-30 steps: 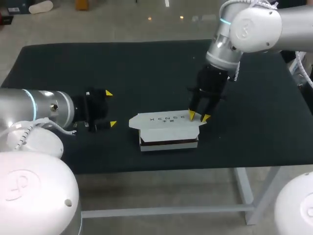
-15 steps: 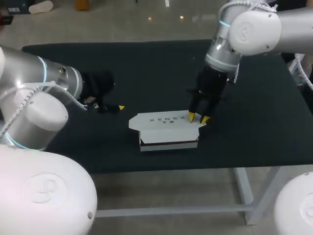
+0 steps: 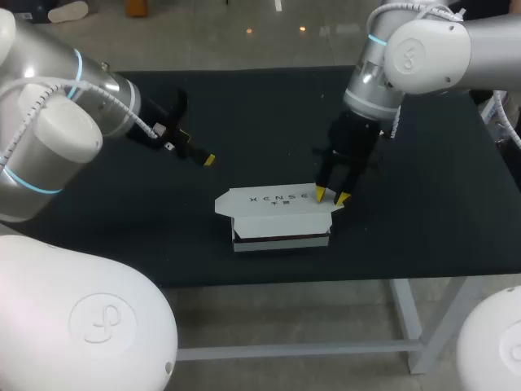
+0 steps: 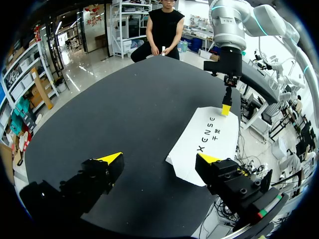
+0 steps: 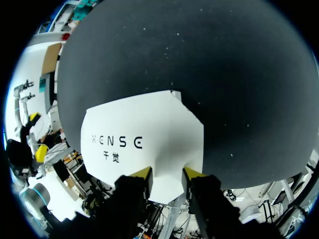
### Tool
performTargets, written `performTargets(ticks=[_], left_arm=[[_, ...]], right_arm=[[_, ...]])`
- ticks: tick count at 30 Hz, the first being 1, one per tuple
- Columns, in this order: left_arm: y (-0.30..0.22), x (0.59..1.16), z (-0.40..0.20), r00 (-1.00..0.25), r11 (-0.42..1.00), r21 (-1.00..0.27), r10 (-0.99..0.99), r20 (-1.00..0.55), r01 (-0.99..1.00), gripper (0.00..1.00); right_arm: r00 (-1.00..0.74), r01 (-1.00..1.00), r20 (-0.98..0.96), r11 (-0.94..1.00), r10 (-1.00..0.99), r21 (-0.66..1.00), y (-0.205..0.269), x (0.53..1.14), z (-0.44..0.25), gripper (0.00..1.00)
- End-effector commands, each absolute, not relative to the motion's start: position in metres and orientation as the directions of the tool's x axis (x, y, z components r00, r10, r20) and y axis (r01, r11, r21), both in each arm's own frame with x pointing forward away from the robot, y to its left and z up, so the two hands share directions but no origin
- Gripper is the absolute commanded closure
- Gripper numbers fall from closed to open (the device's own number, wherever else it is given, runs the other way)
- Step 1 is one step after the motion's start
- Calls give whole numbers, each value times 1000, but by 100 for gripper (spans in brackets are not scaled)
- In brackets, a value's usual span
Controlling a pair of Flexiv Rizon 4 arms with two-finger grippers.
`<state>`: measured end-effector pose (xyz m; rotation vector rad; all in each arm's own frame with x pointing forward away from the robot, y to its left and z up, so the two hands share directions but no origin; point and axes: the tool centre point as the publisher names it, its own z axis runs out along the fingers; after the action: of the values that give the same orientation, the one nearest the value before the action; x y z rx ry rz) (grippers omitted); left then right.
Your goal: Assemble the packaging by folding the flat box into shape, placing the metal phone stand inside, and closing the box properly
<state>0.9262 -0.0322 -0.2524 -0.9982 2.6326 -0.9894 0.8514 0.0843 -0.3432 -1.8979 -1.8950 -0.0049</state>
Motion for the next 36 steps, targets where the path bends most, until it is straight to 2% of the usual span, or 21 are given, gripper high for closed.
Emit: performTargets(ticks=[1,12,20,22,33,34,36], left_arm=[[-39,942,-251,-244,211,-130,-902,356,-969,0],[-39,942,-251,-244,211,-130,-902,356,-969,0],[-61,930,-268,114,-110,32,-940,322,-993,0],[-62,927,-273,217,-214,38,-939,266,-976,0],[-62,927,-273,217,-214,38,-939,266,-976,0],[-68,935,-270,283,-271,81,-928,243,-959,0],[-84,940,-274,362,-351,88,-916,172,-932,0]], right_arm=[[51,952,318,50,947,-302,85,848,-343,59],[43,954,316,55,948,-295,87,851,-344,59],[43,955,313,53,949,-292,89,850,-346,59],[44,955,311,51,949,-291,88,850,-346,59],[45,958,310,47,950,-283,88,854,-346,59],[45,958,310,47,950,-282,88,854,-345,59],[45,960,312,46,949,-278,89,854,-345,59]])
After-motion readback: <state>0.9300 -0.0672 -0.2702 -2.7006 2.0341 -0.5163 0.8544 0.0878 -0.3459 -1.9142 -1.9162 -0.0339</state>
